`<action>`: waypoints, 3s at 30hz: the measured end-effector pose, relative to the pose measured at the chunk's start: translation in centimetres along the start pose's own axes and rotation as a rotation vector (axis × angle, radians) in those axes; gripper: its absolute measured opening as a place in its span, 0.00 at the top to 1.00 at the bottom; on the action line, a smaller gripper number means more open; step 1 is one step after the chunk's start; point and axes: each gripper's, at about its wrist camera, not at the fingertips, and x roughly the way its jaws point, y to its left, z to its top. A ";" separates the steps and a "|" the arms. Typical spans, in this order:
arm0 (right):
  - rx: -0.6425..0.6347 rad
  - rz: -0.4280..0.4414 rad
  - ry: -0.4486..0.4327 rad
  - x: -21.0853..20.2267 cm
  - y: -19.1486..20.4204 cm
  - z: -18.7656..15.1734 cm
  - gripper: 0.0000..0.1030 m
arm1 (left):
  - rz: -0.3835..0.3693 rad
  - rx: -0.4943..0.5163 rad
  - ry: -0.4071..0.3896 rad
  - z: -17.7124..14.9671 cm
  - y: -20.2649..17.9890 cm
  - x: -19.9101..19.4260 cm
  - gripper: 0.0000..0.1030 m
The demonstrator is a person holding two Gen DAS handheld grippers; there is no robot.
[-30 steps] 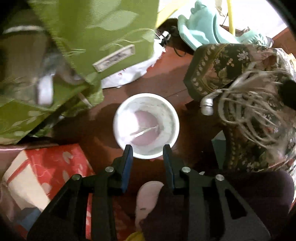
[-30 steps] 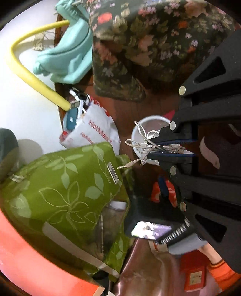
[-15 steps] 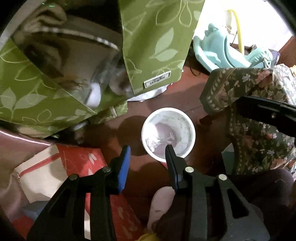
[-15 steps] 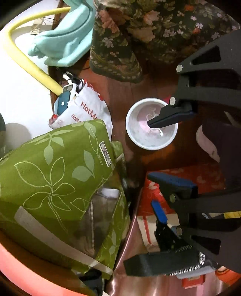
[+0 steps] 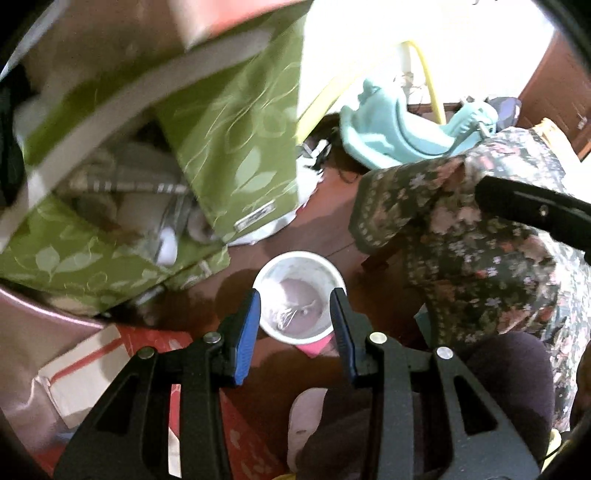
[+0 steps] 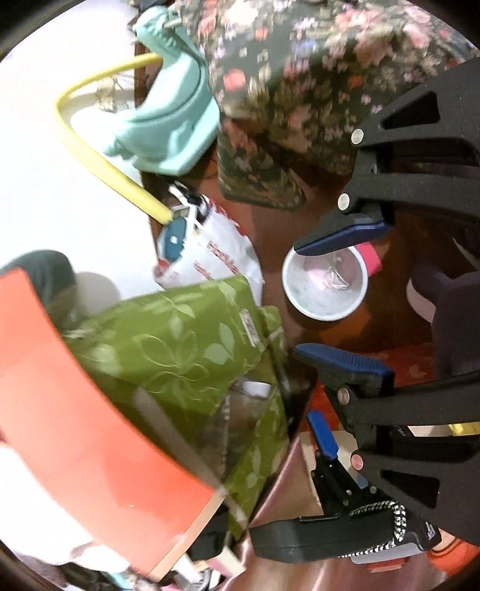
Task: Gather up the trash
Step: 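Open both grippers above the white cup to drop the items, then move both tools back up over the bedspread items, then grasp the white tape roll with the left gripper while the right tool approaches the toothpaste, then grasp the toothpaste tube with the right gripper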
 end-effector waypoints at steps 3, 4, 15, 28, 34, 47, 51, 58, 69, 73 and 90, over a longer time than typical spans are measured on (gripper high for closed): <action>0.016 -0.026 -0.056 -2.6 -1.3 -0.1 0.55 | -0.018 0.016 -0.034 0.5 -1.6 -1.4 0.63; 0.021 -0.038 -0.073 -3.5 -1.6 -0.1 0.55 | -0.027 0.022 -0.045 0.8 -2.1 -1.9 0.63; 0.107 -0.186 -0.279 -13.2 -8.2 -1.8 0.55 | -0.077 0.112 -0.197 4.0 -10.6 -6.0 0.61; 0.260 -0.385 -0.365 -20.6 -18.2 -5.6 0.55 | -0.120 0.273 -0.246 7.6 -23.5 -5.2 0.61; 0.379 -0.457 -0.353 -21.5 -23.9 -7.7 0.55 | -0.179 0.360 -0.220 8.8 -29.1 -3.4 0.61; 0.563 -0.434 -0.306 -19.0 -32.9 -9.4 0.55 | -0.322 0.463 -0.148 9.7 -38.6 2.5 0.60; 0.601 -0.373 -0.275 -16.8 -35.3 -8.9 0.55 | -0.337 0.470 -0.138 9.9 -40.0 4.3 0.60; 0.654 -0.257 -0.195 -12.0 -38.0 -7.9 0.56 | -0.395 0.509 -0.093 10.2 -41.3 6.6 0.60; 0.638 -0.243 -0.189 -9.1 -38.7 -7.0 0.63 | -0.459 0.522 0.011 10.5 -42.3 9.9 0.60; 0.636 -0.238 -0.194 -9.0 -39.0 -7.0 0.65 | -0.459 0.524 0.018 10.3 -42.4 10.3 0.63; 0.408 -0.399 -0.098 -10.7 -37.9 -5.9 0.73 | -0.457 0.486 -0.046 11.6 -39.9 7.4 0.64</action>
